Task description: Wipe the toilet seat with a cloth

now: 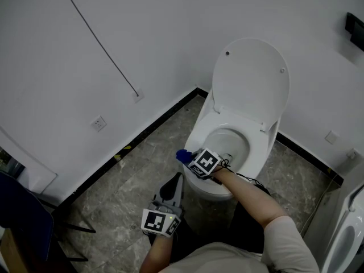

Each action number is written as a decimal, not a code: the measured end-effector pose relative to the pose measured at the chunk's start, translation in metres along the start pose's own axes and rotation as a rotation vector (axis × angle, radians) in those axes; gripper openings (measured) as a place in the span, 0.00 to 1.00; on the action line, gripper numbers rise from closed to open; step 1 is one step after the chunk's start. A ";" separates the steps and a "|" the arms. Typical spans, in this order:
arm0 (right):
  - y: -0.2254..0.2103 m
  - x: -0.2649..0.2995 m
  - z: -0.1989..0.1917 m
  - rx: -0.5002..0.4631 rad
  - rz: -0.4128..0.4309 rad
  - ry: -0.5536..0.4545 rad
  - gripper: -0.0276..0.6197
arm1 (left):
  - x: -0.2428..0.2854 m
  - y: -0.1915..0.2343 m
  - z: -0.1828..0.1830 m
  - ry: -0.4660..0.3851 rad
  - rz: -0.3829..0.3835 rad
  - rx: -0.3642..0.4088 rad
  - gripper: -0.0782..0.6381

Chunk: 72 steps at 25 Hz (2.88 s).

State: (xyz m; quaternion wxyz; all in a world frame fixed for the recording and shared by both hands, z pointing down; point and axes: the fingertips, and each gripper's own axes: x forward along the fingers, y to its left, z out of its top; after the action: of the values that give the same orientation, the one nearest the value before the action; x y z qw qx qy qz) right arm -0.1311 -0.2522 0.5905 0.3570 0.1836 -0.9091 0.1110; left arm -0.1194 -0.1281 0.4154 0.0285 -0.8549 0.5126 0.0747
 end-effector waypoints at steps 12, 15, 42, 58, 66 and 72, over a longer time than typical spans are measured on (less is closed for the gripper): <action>0.023 -0.006 -0.008 -0.031 0.035 0.004 0.14 | 0.003 -0.001 -0.001 0.002 0.008 -0.002 0.12; 0.029 -0.004 -0.013 -0.044 0.032 0.004 0.14 | 0.001 -0.001 -0.001 0.002 0.012 0.001 0.12; 0.068 -0.026 -0.033 -0.118 0.053 0.018 0.14 | -0.009 0.006 -0.001 -0.007 0.020 -0.009 0.12; 0.083 -0.046 -0.058 -0.085 0.032 0.041 0.14 | -0.010 0.002 -0.002 -0.004 0.017 -0.012 0.12; 0.081 -0.052 -0.067 -0.069 0.015 0.020 0.14 | -0.012 0.003 -0.007 -0.003 0.021 -0.018 0.12; 0.081 -0.059 -0.073 -0.067 0.011 0.009 0.14 | -0.013 0.005 -0.011 0.007 0.027 -0.023 0.12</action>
State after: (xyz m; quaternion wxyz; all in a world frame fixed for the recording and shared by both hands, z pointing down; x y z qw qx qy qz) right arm -0.0803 -0.1390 0.5972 0.3663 0.1663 -0.9118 0.0830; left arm -0.1285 -0.1209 0.4288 0.0159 -0.8483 0.5235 0.0780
